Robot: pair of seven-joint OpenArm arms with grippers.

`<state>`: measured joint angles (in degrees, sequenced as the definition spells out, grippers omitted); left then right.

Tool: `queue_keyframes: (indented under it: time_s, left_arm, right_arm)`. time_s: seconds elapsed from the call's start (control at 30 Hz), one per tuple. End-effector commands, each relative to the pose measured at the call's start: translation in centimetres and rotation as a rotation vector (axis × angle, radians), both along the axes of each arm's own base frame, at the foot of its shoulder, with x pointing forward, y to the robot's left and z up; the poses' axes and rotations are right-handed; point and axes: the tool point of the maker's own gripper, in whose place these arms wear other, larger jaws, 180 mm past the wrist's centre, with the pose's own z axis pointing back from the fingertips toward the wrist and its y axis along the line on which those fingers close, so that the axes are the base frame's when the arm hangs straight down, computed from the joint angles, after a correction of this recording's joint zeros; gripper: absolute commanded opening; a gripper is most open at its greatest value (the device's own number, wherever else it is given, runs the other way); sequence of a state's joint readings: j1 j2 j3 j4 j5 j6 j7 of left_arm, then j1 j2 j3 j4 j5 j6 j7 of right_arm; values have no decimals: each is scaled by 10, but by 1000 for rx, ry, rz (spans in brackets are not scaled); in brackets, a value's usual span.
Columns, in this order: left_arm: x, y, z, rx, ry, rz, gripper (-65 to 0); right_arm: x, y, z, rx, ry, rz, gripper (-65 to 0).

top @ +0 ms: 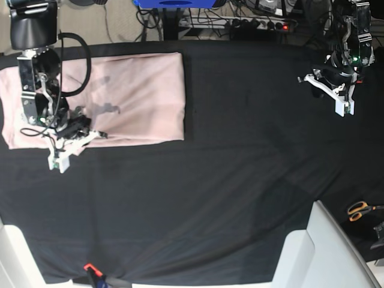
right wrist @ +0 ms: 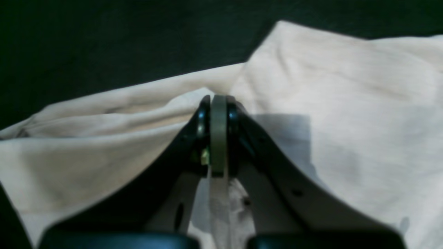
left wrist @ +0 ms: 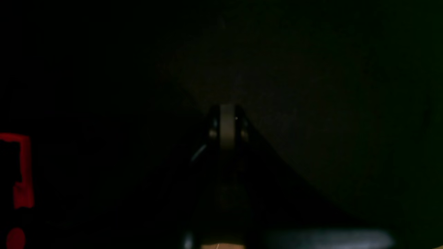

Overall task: Fold the T-shirt properly
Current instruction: 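Grasp the folded shirt's edge with the right gripper and tuck it, then open the right gripper and raise it away from the shirt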

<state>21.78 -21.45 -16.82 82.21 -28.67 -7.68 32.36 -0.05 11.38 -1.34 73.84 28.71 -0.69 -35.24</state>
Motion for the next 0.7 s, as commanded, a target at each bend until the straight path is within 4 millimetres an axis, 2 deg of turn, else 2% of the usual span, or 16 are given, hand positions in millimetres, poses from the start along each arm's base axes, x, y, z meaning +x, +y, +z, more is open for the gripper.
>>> queue_keyframes:
  time_s: [0.0, 0.27, 0.4, 0.47, 0.57, 0.67]
  left_arm:
    - [8, 8, 10, 23, -36, -7, -650]
    - [9, 7, 11, 22, -37, -8, -650]
    - [10, 8, 11, 23, -39, -7, -650]
    - [16, 7, 13, 21, -50, -8, -650]
    - [13, 9, 9, 20, -39, 0, -650]
    - [12, 10, 8, 19, -35, 2, -650]
  right_arm:
    - [13, -7, 13, -11, -56, -12, -644]
    - [4, -3, 7, 1, -27, -13, -636]
    - [-2, 12, 3, 36, 24, 2, -630]
    - [0, 16, 13, 39, 13, 20, -599]
    - [8, 21, 41, 35, -49, 47, -540]
    - [13, -19, 78, 6, -120, -37, -453]
